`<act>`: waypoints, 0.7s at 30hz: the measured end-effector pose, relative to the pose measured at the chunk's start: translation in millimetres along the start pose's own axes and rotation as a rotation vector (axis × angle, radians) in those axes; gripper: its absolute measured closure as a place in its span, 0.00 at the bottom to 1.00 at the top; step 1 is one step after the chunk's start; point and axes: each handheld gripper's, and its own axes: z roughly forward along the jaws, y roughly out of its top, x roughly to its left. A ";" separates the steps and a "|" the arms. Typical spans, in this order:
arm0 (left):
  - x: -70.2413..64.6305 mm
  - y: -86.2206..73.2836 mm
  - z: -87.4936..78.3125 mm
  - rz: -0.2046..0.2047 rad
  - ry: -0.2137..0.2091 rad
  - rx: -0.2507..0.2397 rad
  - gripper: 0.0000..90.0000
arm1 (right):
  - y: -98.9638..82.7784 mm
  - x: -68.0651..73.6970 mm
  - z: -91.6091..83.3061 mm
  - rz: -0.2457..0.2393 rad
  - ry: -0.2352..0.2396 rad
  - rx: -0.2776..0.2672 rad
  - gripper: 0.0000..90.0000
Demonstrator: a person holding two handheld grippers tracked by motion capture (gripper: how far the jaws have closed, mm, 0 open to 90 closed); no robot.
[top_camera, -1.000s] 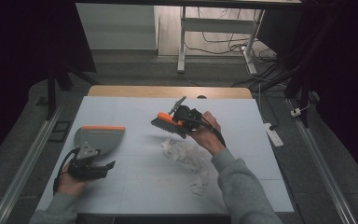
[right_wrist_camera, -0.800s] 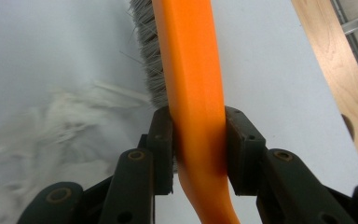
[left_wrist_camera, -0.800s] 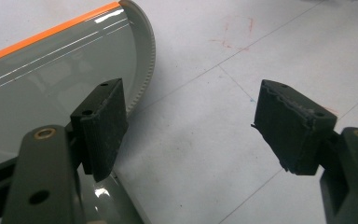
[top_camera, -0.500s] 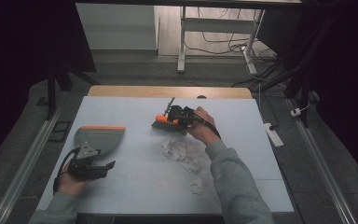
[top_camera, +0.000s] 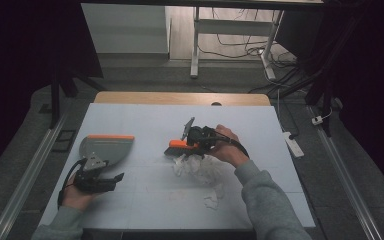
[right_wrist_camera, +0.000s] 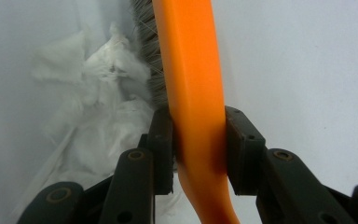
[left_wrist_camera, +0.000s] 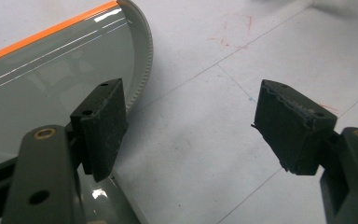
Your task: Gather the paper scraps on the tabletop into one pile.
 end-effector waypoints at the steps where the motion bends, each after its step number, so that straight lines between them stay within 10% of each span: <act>1: -0.2 0.1 0.1 0.000 0.001 0.002 0.29 | -2.6 0.9 -2.8 0.005 -0.009 -0.006 0.74; 10: -0.5 -0.2 0.4 0.000 0.003 0.005 0.29 | -16.9 -11.0 -32.3 0.134 -0.117 -0.148 0.74; 21: 0.2 -0.5 0.4 0.000 0.000 0.004 0.29 | -48.4 4.3 -68.1 0.169 -0.044 -0.245 0.74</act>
